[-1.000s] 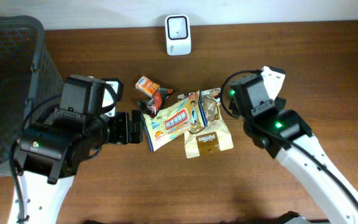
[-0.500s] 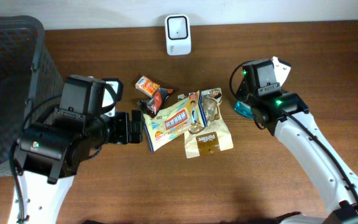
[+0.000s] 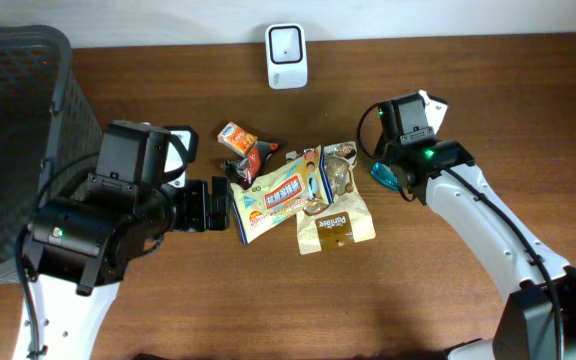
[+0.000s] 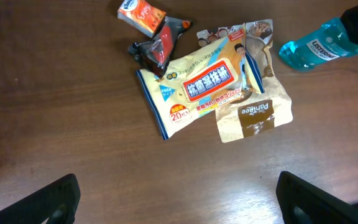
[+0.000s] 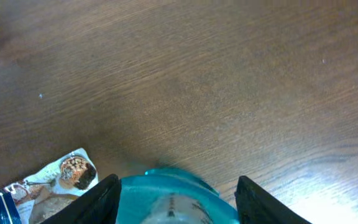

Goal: Scan the item barcode

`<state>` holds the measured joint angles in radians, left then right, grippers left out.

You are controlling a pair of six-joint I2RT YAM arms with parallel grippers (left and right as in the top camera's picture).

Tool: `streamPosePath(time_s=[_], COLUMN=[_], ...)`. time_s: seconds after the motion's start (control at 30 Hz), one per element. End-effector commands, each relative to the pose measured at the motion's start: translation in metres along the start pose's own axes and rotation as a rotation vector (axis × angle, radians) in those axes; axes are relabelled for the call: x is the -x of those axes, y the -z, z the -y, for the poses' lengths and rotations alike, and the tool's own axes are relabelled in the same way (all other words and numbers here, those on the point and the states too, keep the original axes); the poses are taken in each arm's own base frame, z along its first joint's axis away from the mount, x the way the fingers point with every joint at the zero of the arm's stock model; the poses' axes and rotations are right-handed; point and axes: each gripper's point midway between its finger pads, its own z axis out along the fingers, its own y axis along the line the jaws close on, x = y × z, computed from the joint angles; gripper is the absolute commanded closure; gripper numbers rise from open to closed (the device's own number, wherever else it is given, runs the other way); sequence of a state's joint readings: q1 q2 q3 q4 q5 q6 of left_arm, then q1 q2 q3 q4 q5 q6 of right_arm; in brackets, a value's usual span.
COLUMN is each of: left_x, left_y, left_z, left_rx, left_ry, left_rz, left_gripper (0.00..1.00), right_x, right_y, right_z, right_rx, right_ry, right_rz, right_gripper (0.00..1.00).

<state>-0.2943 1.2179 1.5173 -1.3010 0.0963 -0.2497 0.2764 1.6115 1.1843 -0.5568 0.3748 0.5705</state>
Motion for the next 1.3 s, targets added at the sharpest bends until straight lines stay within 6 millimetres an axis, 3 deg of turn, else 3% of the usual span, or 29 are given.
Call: streamPosePath(time_s=[0.0, 0.27, 0.43, 0.6, 0.77, 0.87, 1.07, 1.27], left_x=[0.001, 0.001, 0.001, 0.001, 0.001, 0.001, 0.001, 0.001], left_y=[0.002, 0.002, 0.002, 0.002, 0.002, 0.002, 0.002, 0.002], left_z=[-0.001, -0.001, -0.001, -0.001, -0.001, -0.001, -0.001, -0.001], left_rx=[0.007, 0.007, 0.007, 0.007, 0.007, 0.007, 0.007, 0.007], left_ry=[-0.011, -0.011, -0.011, -0.011, -0.011, -0.011, -0.011, -0.011], left_rz=[0.008, 0.008, 0.008, 0.008, 0.008, 0.008, 0.008, 0.008], left_gripper=[0.01, 0.01, 0.01, 0.01, 0.01, 0.01, 0.01, 0.01], right_x=[0.007, 0.020, 0.010, 0.006, 0.007, 0.012, 0.019, 0.035], right_y=[0.002, 0.012, 0.014, 0.014, 0.014, 0.012, 0.012, 0.029], right_z=[-0.002, -0.003, -0.010, -0.008, -0.006, 0.001, 0.009, -0.022], right_rx=[0.005, -0.003, 0.048, 0.039, 0.031, 0.007, -0.004, 0.156], right_ry=[0.042, 0.079, 0.062, 0.061, 0.061, 0.050, 0.041, 0.282], right_rz=[0.019, 0.033, -0.029, -0.044, -0.038, -0.023, -0.024, -0.010], right_gripper=[0.47, 0.43, 0.55, 0.58, 0.58, 0.67, 0.70, 0.72])
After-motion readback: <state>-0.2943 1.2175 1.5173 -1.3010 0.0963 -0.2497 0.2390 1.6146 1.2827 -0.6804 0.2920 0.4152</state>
